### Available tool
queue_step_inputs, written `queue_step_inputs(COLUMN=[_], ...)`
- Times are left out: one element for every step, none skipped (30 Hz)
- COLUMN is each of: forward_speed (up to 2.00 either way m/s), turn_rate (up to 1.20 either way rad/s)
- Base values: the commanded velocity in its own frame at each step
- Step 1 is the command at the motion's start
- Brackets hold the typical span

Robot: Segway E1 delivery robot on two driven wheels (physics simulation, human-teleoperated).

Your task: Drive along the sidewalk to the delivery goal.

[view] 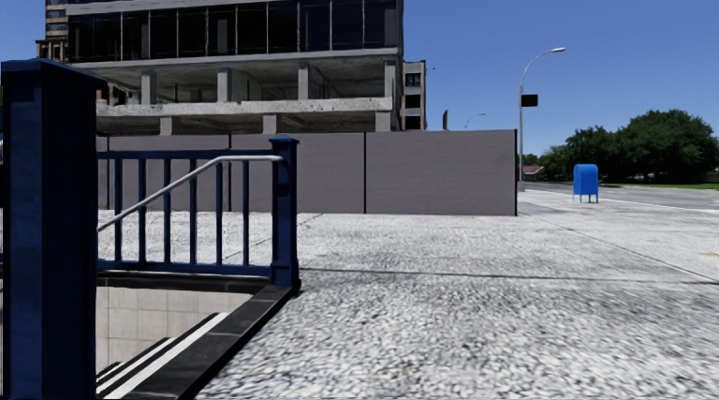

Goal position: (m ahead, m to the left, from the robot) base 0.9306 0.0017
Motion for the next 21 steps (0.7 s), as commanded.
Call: queue_step_inputs(forward_speed=[1.43,1.39,1.39,1.37,1.37,1.37,1.37,1.35,1.29,1.15,1.15,1.06,0.98,0.93,0.91,0.91,0.91,0.89,0.85,0.76,0.76], turn_rate=[-0.48,-0.55,-0.55,-0.57,-0.57,-0.58,-0.58,-0.58,-0.42,-0.03,-0.03,0.00,0.00,0.00,0.00,0.00,0.00,0.00,0.00,0.00,0.00])
